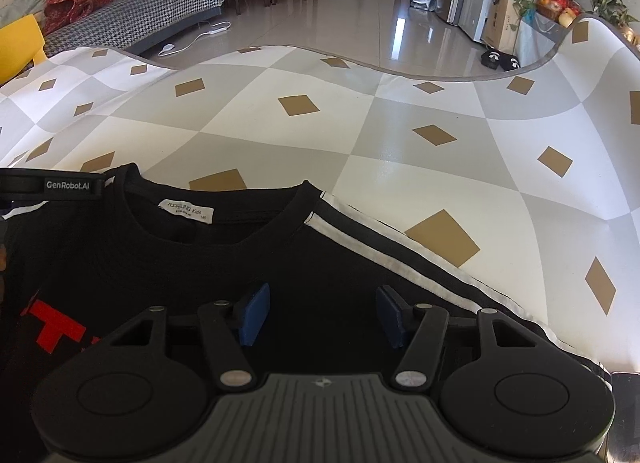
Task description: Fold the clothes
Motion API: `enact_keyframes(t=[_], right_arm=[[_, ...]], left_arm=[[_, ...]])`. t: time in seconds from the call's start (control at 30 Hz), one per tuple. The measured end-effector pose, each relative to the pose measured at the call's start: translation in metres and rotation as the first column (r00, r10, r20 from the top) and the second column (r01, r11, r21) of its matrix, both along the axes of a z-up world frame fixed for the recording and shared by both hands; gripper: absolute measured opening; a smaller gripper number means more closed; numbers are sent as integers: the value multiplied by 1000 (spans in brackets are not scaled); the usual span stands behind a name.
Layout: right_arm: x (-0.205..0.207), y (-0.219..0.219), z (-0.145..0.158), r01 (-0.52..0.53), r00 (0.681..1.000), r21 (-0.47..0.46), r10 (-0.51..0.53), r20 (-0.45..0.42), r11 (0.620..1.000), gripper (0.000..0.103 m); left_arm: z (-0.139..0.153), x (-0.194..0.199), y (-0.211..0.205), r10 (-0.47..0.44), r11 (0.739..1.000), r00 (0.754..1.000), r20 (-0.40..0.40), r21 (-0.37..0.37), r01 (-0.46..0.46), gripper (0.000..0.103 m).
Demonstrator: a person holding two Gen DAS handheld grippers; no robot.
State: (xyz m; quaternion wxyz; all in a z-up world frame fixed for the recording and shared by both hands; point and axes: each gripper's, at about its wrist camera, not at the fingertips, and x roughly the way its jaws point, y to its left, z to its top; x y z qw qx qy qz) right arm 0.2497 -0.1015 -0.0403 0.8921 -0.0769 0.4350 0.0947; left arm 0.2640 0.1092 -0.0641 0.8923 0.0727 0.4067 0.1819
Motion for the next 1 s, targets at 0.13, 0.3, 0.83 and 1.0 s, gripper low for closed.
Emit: enact_keyframes(t=[0.13,0.3,0.83,1.0], right_arm=[[-3,-4,5,8,1000,14,-7,-22,1000,57],[-11,-6,11,-10,998,33,12,-58,999,57],[-39,-44,17,76,981,41,-67,-180,996,57],[-41,-50,13,76,981,11,-73,-178,997,54]], left_arm=[[2,2,1,9,1000,1000,-6,-15,-9,103],[10,-13,-9,-33,999,999,-37,-17,33,103],[27,-77,13,-15,980,992,-125,-200,-11,103],[13,-83,27,22,972,988,-150,-228,-57,103]])
